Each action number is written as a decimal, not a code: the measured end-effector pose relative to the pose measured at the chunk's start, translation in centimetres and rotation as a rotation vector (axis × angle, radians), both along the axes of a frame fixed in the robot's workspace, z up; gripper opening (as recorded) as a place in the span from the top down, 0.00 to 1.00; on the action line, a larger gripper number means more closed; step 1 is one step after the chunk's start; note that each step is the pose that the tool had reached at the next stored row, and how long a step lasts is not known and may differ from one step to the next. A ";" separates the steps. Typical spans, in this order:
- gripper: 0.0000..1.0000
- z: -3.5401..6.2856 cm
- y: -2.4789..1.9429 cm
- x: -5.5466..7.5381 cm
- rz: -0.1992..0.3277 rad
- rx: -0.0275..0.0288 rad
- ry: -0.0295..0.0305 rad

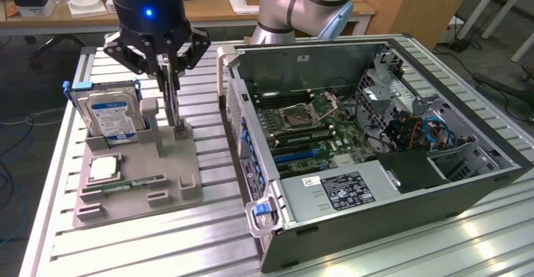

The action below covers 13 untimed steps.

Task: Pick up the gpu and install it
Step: 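Pick up the gpu and move the gpu toward the slot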

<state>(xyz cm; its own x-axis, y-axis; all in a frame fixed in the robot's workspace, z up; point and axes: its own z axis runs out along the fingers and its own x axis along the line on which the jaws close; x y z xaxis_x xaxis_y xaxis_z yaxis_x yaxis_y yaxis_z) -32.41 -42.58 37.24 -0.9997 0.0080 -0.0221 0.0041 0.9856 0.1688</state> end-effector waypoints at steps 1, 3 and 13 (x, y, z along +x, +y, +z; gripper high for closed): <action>0.73 0.06 0.00 0.0 0.000 -0.0030 -0.0002; 0.73 0.20 0.00 0.0 0.000 -0.0143 -0.0001; 0.73 1.15 0.00 0.0 0.000 -0.0711 -0.0001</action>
<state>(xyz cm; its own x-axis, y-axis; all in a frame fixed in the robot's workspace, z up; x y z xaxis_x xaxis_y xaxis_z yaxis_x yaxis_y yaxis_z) -32.41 -42.57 38.39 -0.9997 0.0064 -0.0227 0.0041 0.9951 0.0983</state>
